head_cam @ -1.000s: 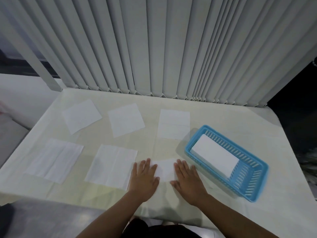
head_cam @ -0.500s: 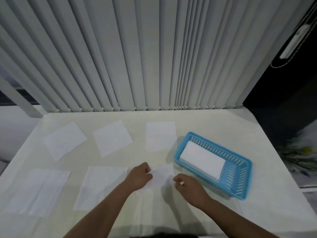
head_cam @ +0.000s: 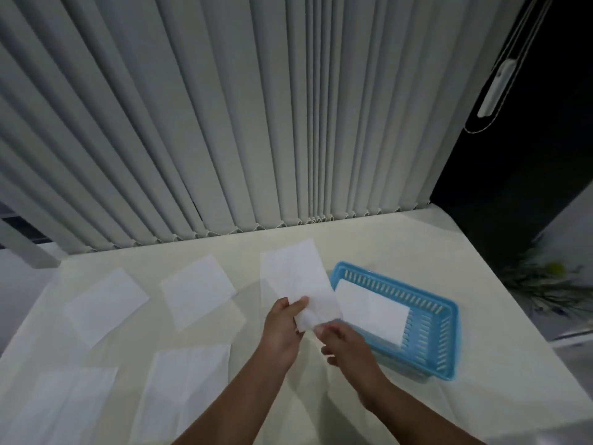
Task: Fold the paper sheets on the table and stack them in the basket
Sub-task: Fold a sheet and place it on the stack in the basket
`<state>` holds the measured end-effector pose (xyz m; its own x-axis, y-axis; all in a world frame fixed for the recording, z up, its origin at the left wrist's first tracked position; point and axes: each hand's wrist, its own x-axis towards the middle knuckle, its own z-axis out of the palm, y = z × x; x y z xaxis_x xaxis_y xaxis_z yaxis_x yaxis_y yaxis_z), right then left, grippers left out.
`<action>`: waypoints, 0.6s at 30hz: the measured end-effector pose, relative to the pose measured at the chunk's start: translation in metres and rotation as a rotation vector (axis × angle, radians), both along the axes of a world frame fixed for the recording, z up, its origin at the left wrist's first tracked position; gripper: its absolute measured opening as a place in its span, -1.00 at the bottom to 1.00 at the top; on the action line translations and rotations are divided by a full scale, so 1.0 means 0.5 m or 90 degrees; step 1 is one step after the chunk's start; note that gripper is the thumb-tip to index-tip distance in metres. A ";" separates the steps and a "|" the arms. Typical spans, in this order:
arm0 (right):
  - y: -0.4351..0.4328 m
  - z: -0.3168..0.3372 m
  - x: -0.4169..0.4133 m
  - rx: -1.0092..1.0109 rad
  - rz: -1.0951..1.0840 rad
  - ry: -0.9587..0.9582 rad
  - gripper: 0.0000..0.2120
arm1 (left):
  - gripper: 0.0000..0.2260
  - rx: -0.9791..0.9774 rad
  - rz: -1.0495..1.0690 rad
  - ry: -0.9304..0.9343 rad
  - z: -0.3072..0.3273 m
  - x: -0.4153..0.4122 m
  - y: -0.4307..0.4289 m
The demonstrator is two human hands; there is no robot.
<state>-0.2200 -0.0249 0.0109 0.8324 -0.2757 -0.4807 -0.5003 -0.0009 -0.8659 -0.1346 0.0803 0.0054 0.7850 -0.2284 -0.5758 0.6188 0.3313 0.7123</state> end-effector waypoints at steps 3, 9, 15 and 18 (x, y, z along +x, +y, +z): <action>-0.017 0.005 0.016 0.072 -0.148 -0.021 -0.86 | -0.70 -0.003 -0.033 0.002 -0.005 -0.004 -0.018; -0.072 -0.009 0.034 0.161 -0.302 -0.040 -0.88 | -0.87 0.004 -0.050 -0.025 0.009 -0.012 -0.052; -0.128 -0.012 0.024 0.185 -0.357 -0.047 -0.86 | -0.89 0.057 -0.108 -0.052 0.010 -0.014 -0.089; -0.159 -0.021 0.021 0.112 -0.372 -0.045 -0.81 | -0.92 0.088 -0.094 -0.036 0.003 -0.006 -0.104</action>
